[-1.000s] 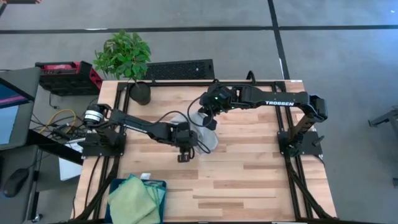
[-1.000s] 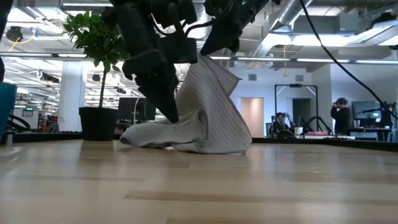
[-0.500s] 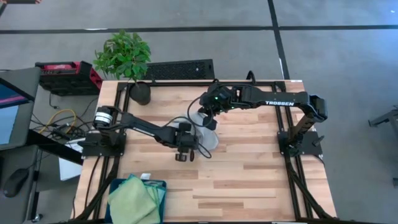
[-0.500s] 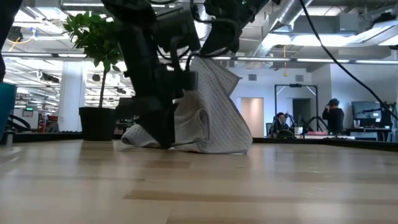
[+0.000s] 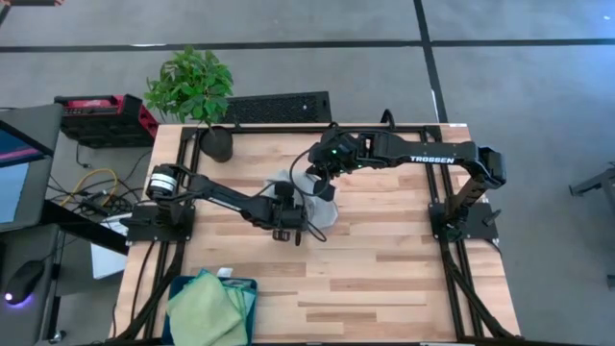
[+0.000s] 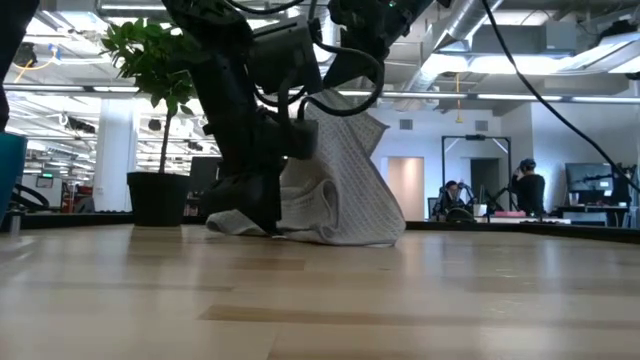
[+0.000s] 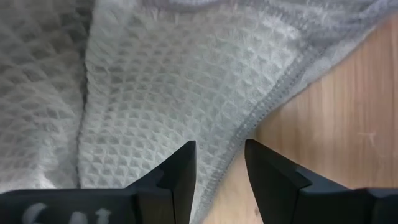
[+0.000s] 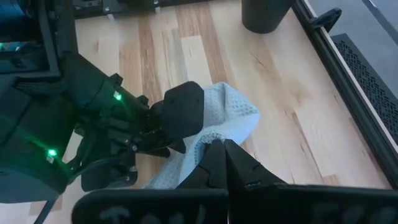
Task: Fold microfiber towels
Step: Fold the gray microfiber towel
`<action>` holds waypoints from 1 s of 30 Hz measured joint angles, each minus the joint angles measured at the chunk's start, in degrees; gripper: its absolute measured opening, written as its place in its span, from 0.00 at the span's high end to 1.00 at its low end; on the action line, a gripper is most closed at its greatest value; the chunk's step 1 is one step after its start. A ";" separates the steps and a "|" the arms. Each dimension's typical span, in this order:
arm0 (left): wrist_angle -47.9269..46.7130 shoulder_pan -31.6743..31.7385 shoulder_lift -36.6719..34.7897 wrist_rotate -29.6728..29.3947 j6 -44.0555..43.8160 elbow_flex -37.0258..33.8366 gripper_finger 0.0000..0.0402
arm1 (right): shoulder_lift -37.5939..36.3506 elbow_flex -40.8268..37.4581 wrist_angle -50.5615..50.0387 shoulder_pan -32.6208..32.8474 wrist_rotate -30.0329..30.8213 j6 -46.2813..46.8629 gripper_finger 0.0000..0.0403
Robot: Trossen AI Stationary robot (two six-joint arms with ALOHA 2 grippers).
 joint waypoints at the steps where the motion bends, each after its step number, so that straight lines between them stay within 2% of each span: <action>1: -0.28 0.02 0.00 -0.01 -0.02 -0.04 0.67 | 0.00 0.00 0.02 0.00 0.00 0.00 0.99; 6: -0.03 0.32 0.00 0.03 0.05 -0.04 0.73 | 0.00 0.00 0.10 0.00 0.00 0.00 0.99; 12: -2.30 1.54 0.00 5.69 -0.05 -0.02 0.97 | 0.00 0.00 -0.15 -0.12 0.00 -0.02 0.99; 21: -5.71 2.26 -0.11 9.10 -2.14 0.17 1.00 | 0.00 0.00 -0.15 -1.24 0.02 0.02 0.99; 30: -5.92 2.21 -0.11 7.48 -3.03 0.15 0.99 | 0.00 0.02 -0.11 -1.57 0.04 0.07 0.99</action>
